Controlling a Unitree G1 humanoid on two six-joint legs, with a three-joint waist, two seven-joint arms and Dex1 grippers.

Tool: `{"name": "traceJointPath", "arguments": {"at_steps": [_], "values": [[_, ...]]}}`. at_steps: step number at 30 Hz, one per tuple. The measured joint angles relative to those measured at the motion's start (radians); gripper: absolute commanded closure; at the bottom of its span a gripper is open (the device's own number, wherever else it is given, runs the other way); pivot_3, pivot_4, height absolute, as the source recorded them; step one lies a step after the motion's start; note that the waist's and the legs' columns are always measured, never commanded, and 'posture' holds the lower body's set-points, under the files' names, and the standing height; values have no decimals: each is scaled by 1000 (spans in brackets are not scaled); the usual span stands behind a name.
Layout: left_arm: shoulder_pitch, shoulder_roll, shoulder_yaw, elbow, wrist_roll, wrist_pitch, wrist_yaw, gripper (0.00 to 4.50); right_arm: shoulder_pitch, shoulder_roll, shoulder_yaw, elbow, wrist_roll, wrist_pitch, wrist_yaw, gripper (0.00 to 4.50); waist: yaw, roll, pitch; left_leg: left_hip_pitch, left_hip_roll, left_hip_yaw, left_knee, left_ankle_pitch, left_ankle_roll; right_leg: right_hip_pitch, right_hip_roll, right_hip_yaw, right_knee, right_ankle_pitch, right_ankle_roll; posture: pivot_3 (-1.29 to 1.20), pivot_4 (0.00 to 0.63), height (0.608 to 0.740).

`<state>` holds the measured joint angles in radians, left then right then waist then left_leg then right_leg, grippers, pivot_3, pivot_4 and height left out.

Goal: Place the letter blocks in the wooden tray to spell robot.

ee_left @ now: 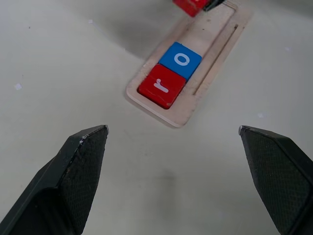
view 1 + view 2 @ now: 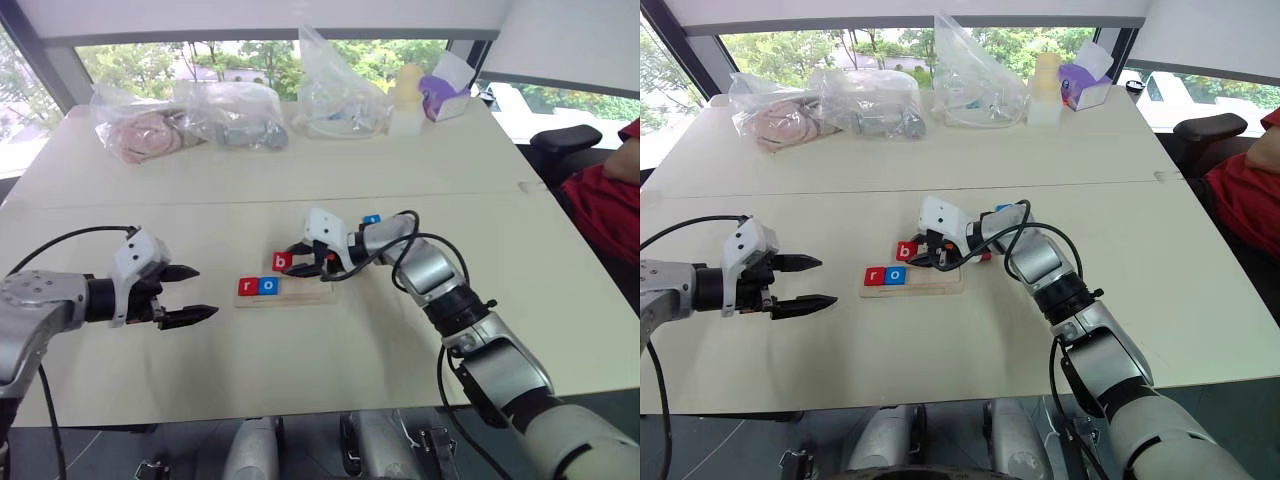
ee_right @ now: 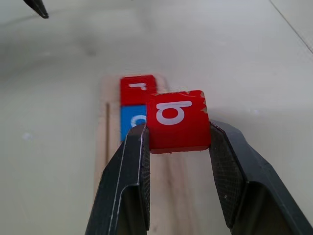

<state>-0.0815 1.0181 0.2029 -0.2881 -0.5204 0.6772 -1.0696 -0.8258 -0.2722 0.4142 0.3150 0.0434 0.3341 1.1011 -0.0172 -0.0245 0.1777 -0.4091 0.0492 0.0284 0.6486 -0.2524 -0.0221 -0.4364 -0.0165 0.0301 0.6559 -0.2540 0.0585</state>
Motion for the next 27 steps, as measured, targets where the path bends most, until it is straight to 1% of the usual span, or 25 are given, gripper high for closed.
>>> {"name": "traceJointPath", "arguments": {"at_steps": [6,19,27], "values": [[8,-17,1,-35,-22,23,20,0,34,-2,50,1,-20,-8,34,3375,-2,0,0,1,1,0,0,0,0,0,2,0,0,0,0,0,150,740],[-7,-26,-1,-55,-38,40,48,0,32,0,50,53,-42,-58,33,3375,-3,0,0,1,1,-1,0,0,0,0,3,0,0,1,1,0,150,740],[-31,-30,-24,-54,-35,36,48,0,25,18,49,104,-62,-86,21,3375,-3,0,0,1,1,-1,0,0,0,0,3,0,1,1,1,0,150,740]]}}
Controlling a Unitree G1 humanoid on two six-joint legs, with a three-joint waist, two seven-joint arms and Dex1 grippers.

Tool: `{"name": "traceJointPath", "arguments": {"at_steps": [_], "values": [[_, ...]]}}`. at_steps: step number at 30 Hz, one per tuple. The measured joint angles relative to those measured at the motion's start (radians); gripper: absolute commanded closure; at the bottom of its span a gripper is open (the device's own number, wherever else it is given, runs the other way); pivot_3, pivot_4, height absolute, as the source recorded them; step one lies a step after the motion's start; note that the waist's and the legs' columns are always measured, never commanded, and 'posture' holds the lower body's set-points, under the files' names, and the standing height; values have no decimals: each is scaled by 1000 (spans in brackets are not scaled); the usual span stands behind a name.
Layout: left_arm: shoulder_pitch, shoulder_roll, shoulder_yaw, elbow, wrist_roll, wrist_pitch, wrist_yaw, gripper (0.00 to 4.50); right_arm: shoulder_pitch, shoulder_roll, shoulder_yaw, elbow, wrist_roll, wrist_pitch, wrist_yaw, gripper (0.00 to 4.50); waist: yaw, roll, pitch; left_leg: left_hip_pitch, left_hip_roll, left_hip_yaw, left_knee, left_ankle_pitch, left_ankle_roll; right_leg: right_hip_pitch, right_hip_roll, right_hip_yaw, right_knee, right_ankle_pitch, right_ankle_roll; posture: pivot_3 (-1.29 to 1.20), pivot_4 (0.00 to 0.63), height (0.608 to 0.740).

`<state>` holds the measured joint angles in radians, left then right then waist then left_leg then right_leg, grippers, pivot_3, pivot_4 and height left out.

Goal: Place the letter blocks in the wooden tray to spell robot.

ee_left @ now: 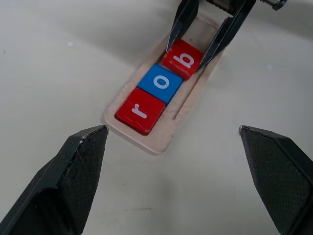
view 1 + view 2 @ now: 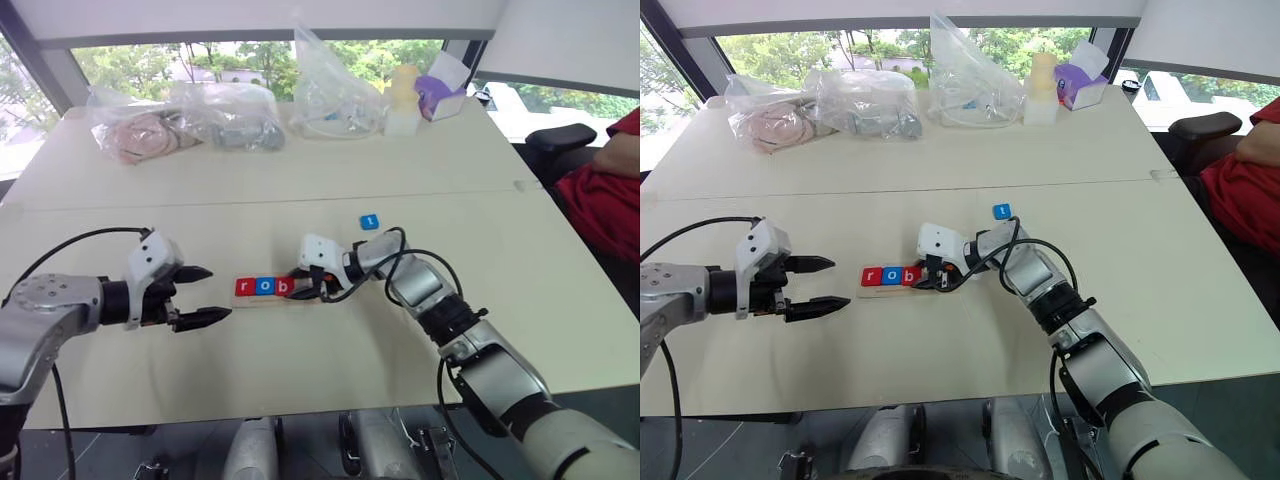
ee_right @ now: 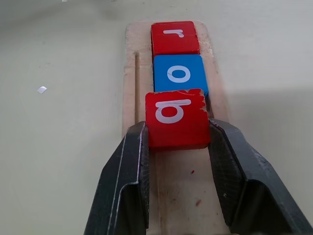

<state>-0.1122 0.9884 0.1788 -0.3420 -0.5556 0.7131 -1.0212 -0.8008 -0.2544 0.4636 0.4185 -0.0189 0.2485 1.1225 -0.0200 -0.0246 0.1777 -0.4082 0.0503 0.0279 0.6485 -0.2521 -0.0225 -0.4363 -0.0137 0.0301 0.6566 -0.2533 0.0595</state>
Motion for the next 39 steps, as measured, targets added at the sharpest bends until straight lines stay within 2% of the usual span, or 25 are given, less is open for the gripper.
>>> {"name": "traceJointPath", "arguments": {"at_steps": [1,6,8,13,16,20,25,29,31,35,39], "values": [[-1,0,0,0,0,-2,0,0,0,0,0,2,-2,-3,-1,3375,0,0,0,0,0,0,0,0,0,0,0,0,0,0,0,0,150,740],[-1,-7,-8,8,7,-7,1,0,-4,4,-2,18,-9,-25,-17,808,0,0,0,0,0,0,0,0,0,0,0,0,0,0,0,0,150,740],[-1,-8,-9,8,11,-8,1,0,-8,5,-3,20,-14,-34,-21,12,0,0,0,0,0,0,0,0,0,0,0,0,0,0,0,0,150,740],[-1,-10,-9,9,22,-10,2,0,-13,7,-6,29,-17,-37,-35,12,0,0,0,0,0,0,0,0,0,0,0,0,1,0,0,0,150,740],[-2,-18,-9,8,23,-11,7,0,-20,6,-52,20,4,1,-54,12,0,0,0,0,0,0,0,0,0,0,0,0,1,0,0,0,150,740],[-16,-65,-3,-15,-16,11,40,0,0,-32,-208,-134,75,171,-139,12,8,0,0,0,0,-1,0,0,0,0,-1,0,1,0,0,0,150,740],[-66,-120,-12,-73,-48,27,82,0,166,-39,-416,-482,132,545,-382,12,8,-1,-1,0,-1,-1,0,0,0,1,-2,-1,1,0,0,0,150,740],[-139,-180,-86,-69,-50,28,98,0,331,23,-438,-687,130,760,-553,12,-2,-1,-1,1,0,-2,0,0,0,1,1,0,2,0,0,0,150,740],[-175,-208,-120,-63,-45,21,102,0,370,66,-431,-727,125,827,-629,12,-6,-1,-1,2,0,-1,0,0,-1,1,1,1,3,0,0,0,150,740],[-239,-273,-168,-17,-7,-31,125,0,376,143,-431,-740,111,883,-763,12,-6,-1,-1,2,-1,-1,2,1,-1,1,2,1,5,0,0,0,150,740],[-255,-278,-205,-4,25,-55,126,0,370,164,-423,-718,106,880,-833,12,-7,-1,-1,2,-1,-1,1,1,-1,1,2,2,4,0,0,0,150,740]]}}
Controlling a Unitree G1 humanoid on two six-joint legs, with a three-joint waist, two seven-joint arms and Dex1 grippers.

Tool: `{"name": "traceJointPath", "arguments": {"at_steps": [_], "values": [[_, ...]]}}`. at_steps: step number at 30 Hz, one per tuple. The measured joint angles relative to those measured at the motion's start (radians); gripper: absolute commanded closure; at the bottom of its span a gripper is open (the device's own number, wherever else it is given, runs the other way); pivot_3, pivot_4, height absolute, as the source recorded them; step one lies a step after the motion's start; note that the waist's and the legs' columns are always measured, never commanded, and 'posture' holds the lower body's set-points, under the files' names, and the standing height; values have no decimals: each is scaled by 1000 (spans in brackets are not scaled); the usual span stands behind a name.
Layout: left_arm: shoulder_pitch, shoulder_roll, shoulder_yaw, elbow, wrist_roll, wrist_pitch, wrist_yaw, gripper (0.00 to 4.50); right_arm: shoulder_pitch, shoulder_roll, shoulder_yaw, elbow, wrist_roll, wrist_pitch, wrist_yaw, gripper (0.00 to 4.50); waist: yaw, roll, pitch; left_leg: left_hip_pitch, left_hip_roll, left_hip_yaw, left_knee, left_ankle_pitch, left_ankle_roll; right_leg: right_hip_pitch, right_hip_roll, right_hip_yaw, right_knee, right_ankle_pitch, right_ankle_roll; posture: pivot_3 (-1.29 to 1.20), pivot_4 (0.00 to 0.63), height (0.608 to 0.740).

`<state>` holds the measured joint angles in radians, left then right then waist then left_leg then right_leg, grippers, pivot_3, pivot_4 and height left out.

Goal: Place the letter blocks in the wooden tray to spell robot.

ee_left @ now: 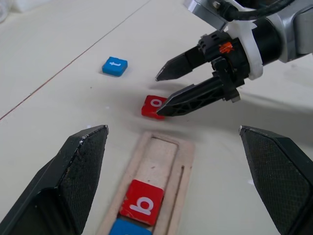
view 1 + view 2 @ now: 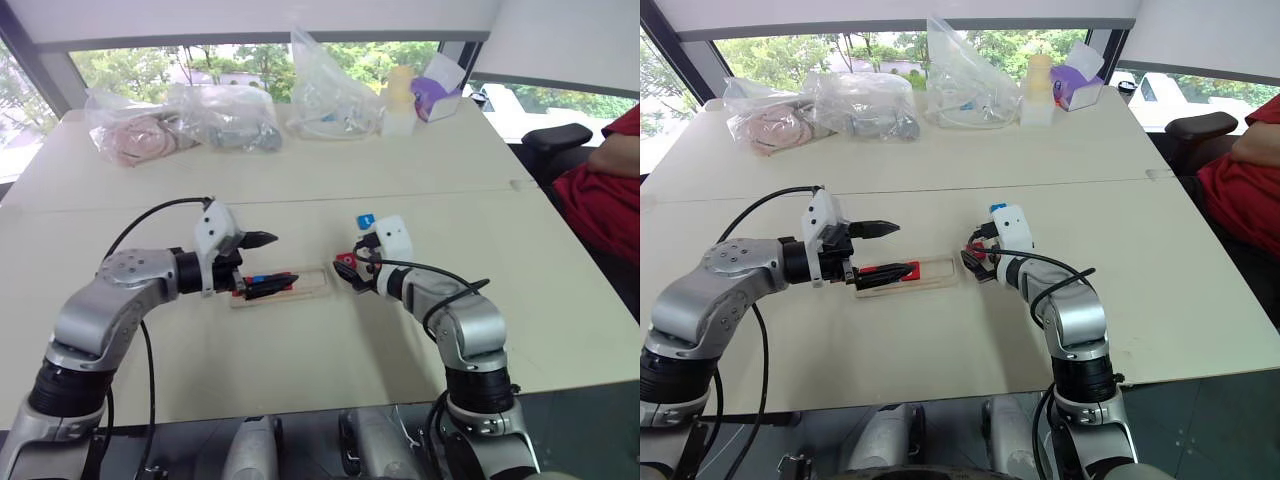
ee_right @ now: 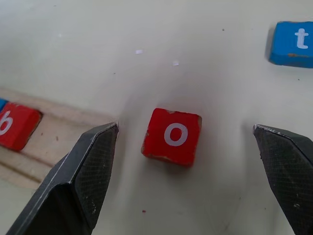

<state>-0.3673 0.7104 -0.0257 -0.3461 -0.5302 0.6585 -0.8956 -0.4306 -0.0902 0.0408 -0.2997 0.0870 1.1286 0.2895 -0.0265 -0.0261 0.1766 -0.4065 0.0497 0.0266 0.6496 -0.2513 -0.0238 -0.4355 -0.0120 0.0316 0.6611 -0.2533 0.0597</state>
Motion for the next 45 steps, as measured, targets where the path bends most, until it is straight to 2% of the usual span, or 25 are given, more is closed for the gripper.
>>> {"name": "traceJointPath", "arguments": {"at_steps": [3,4,6,11,12,20,22,25,28,32,37,39,41,44,45], "values": [[0,-2,-17,7,18,-12,-4,0,0,8,15,40,-5,-16,-33,12,0,0,0,0,0,0,0,0,0,0,0,0,0,0,0,0,150,740],[2,-2,-20,11,21,-16,-5,0,-2,10,21,50,-5,-28,-42,255,-2,0,0,0,0,0,0,0,0,0,0,0,0,0,0,0,150,740],[8,-2,-20,12,26,-19,-7,0,-7,13,31,74,-6,-52,-54,850,-8,-1,0,0,0,0,0,0,0,0,0,0,0,0,0,0,150,740],[22,-2,-21,12,34,-20,-6,0,-17,20,57,114,-5,-95,-61,3336,-19,-1,0,1,0,-1,0,0,0,1,1,0,1,0,0,0,150,740],[23,-2,-21,12,38,-21,-5,0,-18,17,69,116,-7,-103,-64,3386,-20,-1,0,1,0,-1,0,0,0,1,1,0,1,0,0,0,150,740],[40,-11,-22,11,44,-35,3,0,-5,-31,99,76,-13,-97,-64,3386,-17,-1,0,1,0,-1,0,0,0,1,0,0,0,0,0,0,150,740],[44,-14,-26,9,43,-33,-2,0,18,-54,79,12,-1,-40,-62,3386,-14,-1,0,-1,0,-1,0,0,0,0,0,0,0,0,0,0,150,740],[49,-1,-53,-30,37,-15,-35,0,75,-45,-18,-158,21,121,-80,3386,-10,-1,0,-2,0,-1,0,0,0,-1,-1,0,-1,0,1,0,150,740],[45,24,-111,-69,41,-10,-80,0,120,11,-117,-315,38,300,-104,3386,-13,-1,0,-1,0,-1,-1,0,0,-1,-1,0,-1,0,0,0,150,740],[22,23,-163,-68,57,-11,-106,0,134,82,-178,-389,39,434,-133,3386,-18,-1,0,0,0,-2,-1,0,0,-1,1,0,0,-2,-3,0,150,740],[-20,-2,-185,-41,68,-18,-110,0,147,142,-176,-410,32,466,-186,853,-18,-1,0,0,0,-1,-1,0,0,0,0,0,-1,-2,-3,0,150,740],[-21,-2,-187,-29,70,-19,-119,0,145,138,-163,-414,36,466,-190,42,-18,-1,0,0,0,-1,-1,0,0,0,0,0,-1,-1,-2,0,150,740],[-21,1,-186,-18,70,-19,-128,0,143,91,-160,-410,41,447,-178,42,-16,-1,0,-1,0,-2,-1,0,0,0,0,0,-1,-2,-3,0,150,740],[-20,26,-163,4,67,-18,-141,0,122,-66,-166,-394,64,338,-99,42,-16,-1,0,-1,-1,-1,0,0,0,0,-1,0,-4,-2,-3,0,150,740],[-21,32,-145,14,56,-15,-149,0,116,-161,-155,-375,89,252,-22,42,-17,0,0,-1,-1,-1,0,0,0,1,-1,0,-5,-2,-3,0,150,740]]}}
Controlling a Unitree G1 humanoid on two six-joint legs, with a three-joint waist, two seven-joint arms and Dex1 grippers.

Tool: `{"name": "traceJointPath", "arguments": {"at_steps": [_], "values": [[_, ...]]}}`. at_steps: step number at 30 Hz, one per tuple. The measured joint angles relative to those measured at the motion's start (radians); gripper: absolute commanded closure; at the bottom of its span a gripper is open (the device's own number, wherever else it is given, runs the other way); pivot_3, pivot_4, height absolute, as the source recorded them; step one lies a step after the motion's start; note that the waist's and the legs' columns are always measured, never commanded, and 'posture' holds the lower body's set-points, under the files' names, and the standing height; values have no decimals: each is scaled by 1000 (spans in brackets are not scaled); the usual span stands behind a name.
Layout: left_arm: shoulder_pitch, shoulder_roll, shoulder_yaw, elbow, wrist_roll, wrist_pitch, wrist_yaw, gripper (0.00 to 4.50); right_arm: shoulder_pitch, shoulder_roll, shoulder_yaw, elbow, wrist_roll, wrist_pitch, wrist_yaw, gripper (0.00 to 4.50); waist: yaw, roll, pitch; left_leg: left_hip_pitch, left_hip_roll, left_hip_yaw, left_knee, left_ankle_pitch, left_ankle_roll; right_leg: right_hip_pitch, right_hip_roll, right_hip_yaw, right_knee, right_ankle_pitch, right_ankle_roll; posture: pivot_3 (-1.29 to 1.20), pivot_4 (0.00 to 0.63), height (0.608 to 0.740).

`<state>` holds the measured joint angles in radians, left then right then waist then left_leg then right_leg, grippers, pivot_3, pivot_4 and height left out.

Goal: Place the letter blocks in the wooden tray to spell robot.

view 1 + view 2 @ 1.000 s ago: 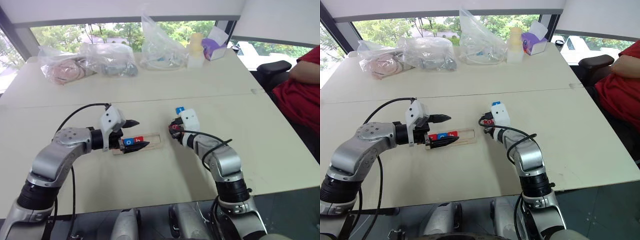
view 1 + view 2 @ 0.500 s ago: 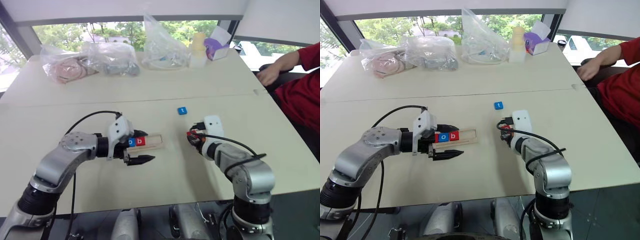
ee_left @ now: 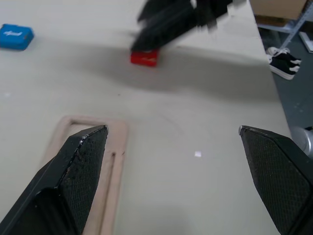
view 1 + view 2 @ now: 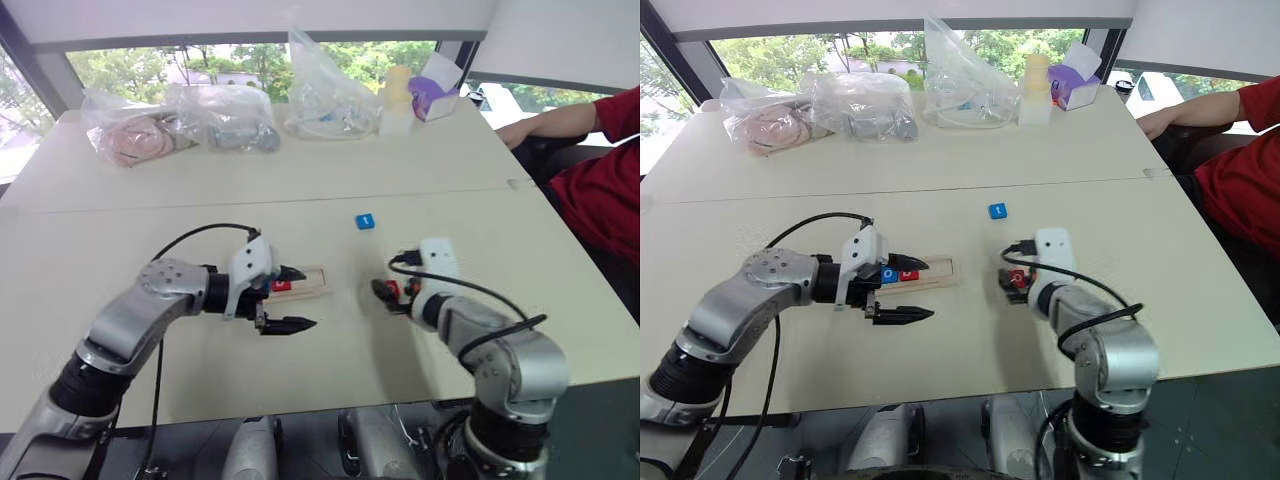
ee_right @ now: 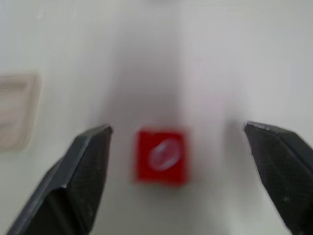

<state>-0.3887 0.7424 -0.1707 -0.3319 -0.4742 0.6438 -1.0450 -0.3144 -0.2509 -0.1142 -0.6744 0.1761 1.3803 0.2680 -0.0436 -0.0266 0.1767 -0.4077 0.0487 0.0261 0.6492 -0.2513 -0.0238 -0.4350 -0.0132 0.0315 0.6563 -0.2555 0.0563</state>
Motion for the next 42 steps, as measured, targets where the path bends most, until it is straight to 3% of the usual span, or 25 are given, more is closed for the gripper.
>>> {"name": "traceJointPath", "arguments": {"at_steps": [3,7,10,15,21,24,29,35,42], "values": [[1,37,49,11,-42,19,-38,0,2,-255,9,78,83,-283,291,42,-1,0,0,1,1,-1,-2,0,1,2,1,-1,-4,0,0,0,150,740],[24,77,52,3,-74,39,-83,0,42,-427,54,248,176,-584,655,42,-1,-1,0,1,1,-1,-3,-2,3,3,2,-2,-5,1,5,0,150,740],[40,106,75,-20,-93,57,-89,0,19,-506,104,423,151,-778,814,42,0,-1,1,1,1,-1,-1,-2,3,3,2,-2,-5,1,4,0,150,740],[87,171,129,-77,-105,68,-86,0,-66,-509,249,733,46,-1108,975,42,0,-1,1,2,1,0,-1,-2,3,3,2,-1,-4,1,2,0,150,740],[171,219,204,-110,-116,75,-73,0,-208,-419,321,1056,-30,-1335,1025,42,1,0,2,1,1,0,-1,-2,3,3,1,-1,-4,1,3,0,150,740],[193,223,228,-115,-124,75,-62,0,-253,-399,329,1170,-46,-1453,1052,837,2,-1,2,3,1,0,0,-2,3,5,1,-1,-4,1,3,0,150,740],[208,228,243,-119,-124,73,-45,0,-261,-385,333,1217,-42,-1498,1094,3238,2,-1,2,10,1,1,0,-1,2,11,0,1,-4,0,0,0,150,740],[225,250,244,-101,-120,57,-50,0,-249,-371,317,1161,-15,-1383,1075,3283,3,0,2,11,1,2,-1,-1,2,12,0,2,-3,0,0,0,150,740],[197,293,264,27,-87,18,-80,0,-407,-188,319,983,42,-1139,965,3283,-1,0,3,15,2,7,-2,-1,2,7,3,8,5,0,0,0,150,740]]}}
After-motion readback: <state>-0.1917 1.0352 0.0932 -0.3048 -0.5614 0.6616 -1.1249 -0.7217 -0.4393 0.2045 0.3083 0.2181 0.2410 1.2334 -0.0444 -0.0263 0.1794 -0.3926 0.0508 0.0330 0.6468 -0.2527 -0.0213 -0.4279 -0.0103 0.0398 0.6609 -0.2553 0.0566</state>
